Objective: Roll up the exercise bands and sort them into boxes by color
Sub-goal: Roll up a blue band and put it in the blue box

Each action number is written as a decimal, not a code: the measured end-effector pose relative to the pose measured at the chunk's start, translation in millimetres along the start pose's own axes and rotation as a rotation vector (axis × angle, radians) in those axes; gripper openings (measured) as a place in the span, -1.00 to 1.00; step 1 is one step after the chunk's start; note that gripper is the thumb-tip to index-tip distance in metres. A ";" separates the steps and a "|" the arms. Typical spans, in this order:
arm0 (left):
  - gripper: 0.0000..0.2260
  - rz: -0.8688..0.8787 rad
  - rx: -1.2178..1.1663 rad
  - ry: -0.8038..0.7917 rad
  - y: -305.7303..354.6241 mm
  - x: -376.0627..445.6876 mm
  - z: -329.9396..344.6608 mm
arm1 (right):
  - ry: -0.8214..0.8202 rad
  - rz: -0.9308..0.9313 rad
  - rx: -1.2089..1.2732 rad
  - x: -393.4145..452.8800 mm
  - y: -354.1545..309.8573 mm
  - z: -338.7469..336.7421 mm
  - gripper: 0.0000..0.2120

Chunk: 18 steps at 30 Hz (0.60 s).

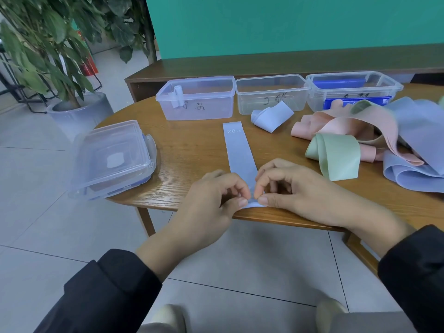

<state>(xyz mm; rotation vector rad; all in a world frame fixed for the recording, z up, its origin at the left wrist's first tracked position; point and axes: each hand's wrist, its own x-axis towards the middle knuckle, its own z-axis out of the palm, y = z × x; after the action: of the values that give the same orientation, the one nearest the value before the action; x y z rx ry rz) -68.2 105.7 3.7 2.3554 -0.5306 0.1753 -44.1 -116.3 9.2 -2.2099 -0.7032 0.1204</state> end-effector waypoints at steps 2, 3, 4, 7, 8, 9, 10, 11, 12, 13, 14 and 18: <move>-0.84 0.044 0.009 0.013 -2.1 -2.2 3.0 | -0.012 -0.039 -0.003 -2.4 0.1 1.8 -0.87; -0.84 0.072 0.033 0.031 -3.8 -2.8 4.5 | -0.014 -0.057 -0.015 -3.6 -0.1 2.6 -0.86; -0.84 0.106 0.064 0.054 -5.6 -3.2 6.2 | -0.011 -0.072 -0.033 -4.8 0.2 3.1 -0.87; -0.87 0.200 0.138 0.113 -10.4 -5.2 10.5 | 0.012 -0.099 -0.071 -7.0 2.0 3.2 -0.91; -0.87 0.219 0.154 0.118 -11.9 -6.2 11.5 | 0.023 -0.103 -0.078 -8.0 2.8 3.1 -0.92; -0.88 0.231 0.171 0.114 -13.2 -7.1 12.3 | 0.031 -0.102 -0.081 -9.0 2.8 3.0 -0.93; -0.88 0.236 0.187 0.106 -14.0 -7.7 12.6 | 0.038 -0.099 -0.082 -9.8 2.7 2.9 -0.94; -0.89 0.237 0.197 0.099 -14.4 -7.8 12.2 | 0.045 -0.096 -0.081 -10.3 2.1 3.0 -0.94; -0.91 0.236 0.195 0.096 -14.5 -7.4 11.4 | 0.055 -0.091 -0.078 -10.2 1.9 3.4 -0.92; -0.92 0.237 0.186 0.097 -15.0 -6.5 10.4 | 0.064 -0.084 -0.073 -9.7 1.6 3.8 -0.92; -0.94 0.236 0.173 0.099 -15.4 -5.6 9.2 | 0.072 -0.077 -0.067 -8.9 1.2 4.2 -0.93; -0.96 0.208 0.138 0.111 -16.0 -3.3 6.8 | 0.091 -0.054 -0.069 -5.9 -0.1 5.2 -0.96</move>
<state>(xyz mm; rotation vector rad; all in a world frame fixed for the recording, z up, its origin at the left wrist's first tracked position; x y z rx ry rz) -64.5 113.0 -12.0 2.4029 -0.7285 0.4480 -50.7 -115.9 4.9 -2.2442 -0.7255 -0.0322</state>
